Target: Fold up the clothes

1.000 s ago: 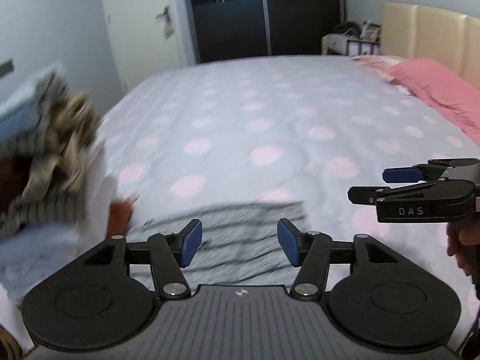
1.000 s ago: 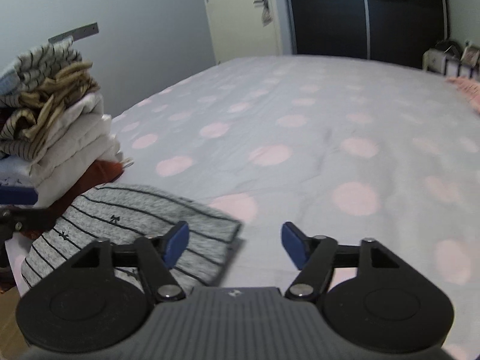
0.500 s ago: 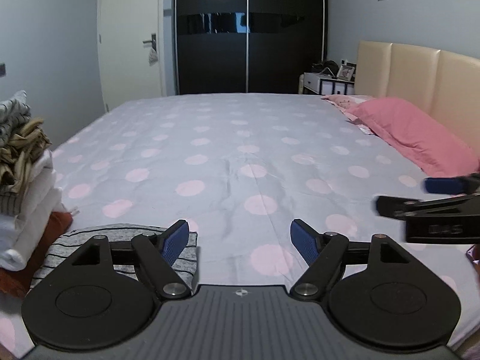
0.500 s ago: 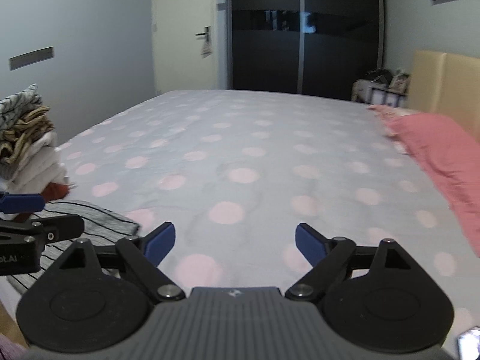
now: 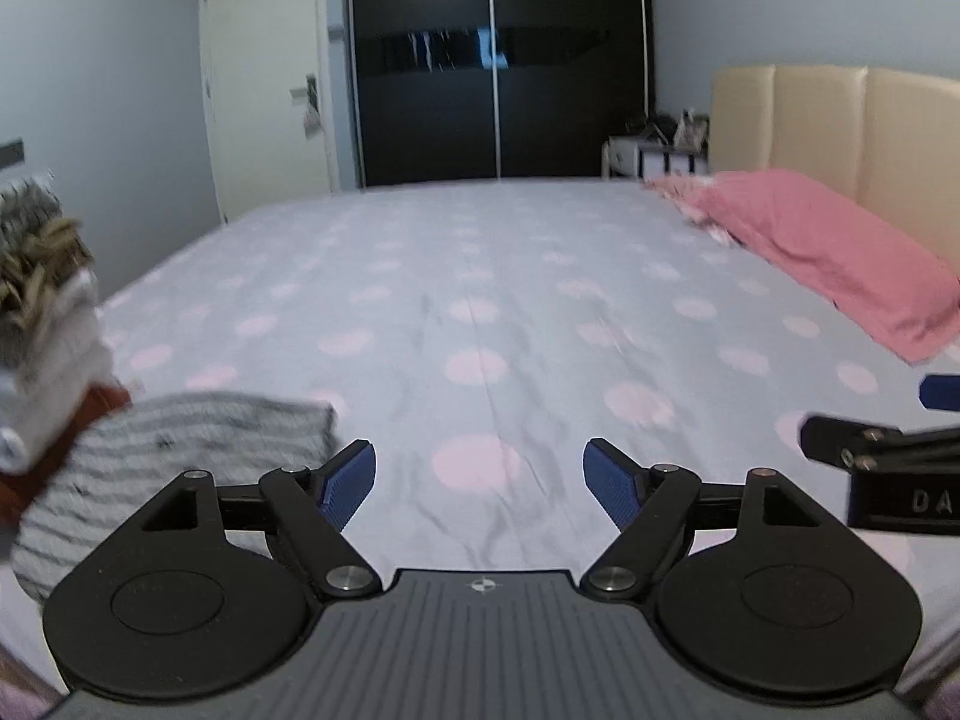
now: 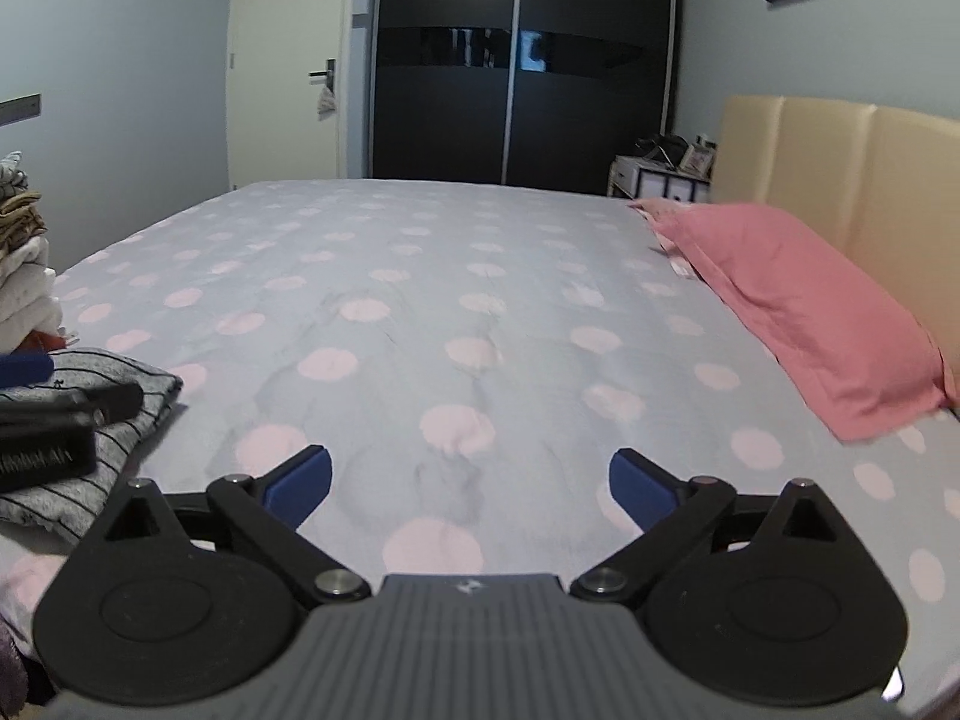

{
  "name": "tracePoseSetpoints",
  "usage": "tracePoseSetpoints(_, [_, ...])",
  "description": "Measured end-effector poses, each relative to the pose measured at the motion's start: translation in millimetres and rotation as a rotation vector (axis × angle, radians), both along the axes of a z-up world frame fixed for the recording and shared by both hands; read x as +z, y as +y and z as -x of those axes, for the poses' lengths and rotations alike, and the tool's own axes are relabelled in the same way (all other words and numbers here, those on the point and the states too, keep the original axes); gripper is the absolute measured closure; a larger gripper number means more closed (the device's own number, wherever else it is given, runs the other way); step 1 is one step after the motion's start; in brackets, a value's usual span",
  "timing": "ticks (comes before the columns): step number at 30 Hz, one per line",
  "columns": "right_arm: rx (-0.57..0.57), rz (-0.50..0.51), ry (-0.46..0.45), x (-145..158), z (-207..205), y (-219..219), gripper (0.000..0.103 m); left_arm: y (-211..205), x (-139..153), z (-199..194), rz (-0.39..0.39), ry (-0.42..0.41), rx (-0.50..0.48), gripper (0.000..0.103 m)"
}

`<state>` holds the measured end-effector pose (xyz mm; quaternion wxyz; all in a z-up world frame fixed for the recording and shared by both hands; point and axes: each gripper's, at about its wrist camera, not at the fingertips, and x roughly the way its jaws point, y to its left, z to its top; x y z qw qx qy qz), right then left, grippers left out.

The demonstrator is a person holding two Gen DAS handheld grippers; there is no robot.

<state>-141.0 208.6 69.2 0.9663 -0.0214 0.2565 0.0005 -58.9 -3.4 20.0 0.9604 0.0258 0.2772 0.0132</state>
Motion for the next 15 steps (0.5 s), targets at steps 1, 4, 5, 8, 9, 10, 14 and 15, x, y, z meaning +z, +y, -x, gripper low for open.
tracePoseSetpoints(1, [-0.008, -0.007, 0.006, -3.2, 1.2, -1.1, 0.003, -2.9, -4.5, -0.9, -0.005, 0.014, -0.004, 0.027])
tracePoseSetpoints(4, [-0.018, -0.025, 0.018, -13.1, -0.3, -3.1, 0.003, -8.1, -16.8, -11.1, -0.021, 0.068, -0.002, 0.027])
tracePoseSetpoints(5, [-0.021, -0.027, 0.025, -16.7, -2.4, -3.3, 0.003, -9.5, -20.3, -13.3, -0.031, 0.069, 0.004, 0.027])
tracePoseSetpoints(8, [-0.018, -0.015, 0.034, -26.1, -12.3, -4.0, 0.003, -12.1, -30.1, -24.5, -0.049, 0.089, 0.022, 0.027])
tracePoseSetpoints(9, [-0.023, -0.007, 0.031, -29.9, -15.9, -4.8, 0.003, -12.6, -33.7, -29.0, -0.046, 0.099, 0.028, 0.027])
tracePoseSetpoints(10, [-0.026, -0.003, 0.033, -34.0, -20.1, -5.1, 0.003, -13.2, -37.2, -33.6, -0.043, 0.109, 0.034, 0.027])
tracePoseSetpoints(14, [-0.035, -0.023, 0.073, -49.8, -39.3, -9.9, 0.003, -20.5, -49.8, -48.3, -0.057, 0.134, 0.025, 0.027])
tracePoseSetpoints(15, [-0.036, -0.033, 0.083, -52.6, -43.2, -10.8, 0.003, -22.6, -52.9, -51.9, -0.062, 0.140, 0.021, 0.027])
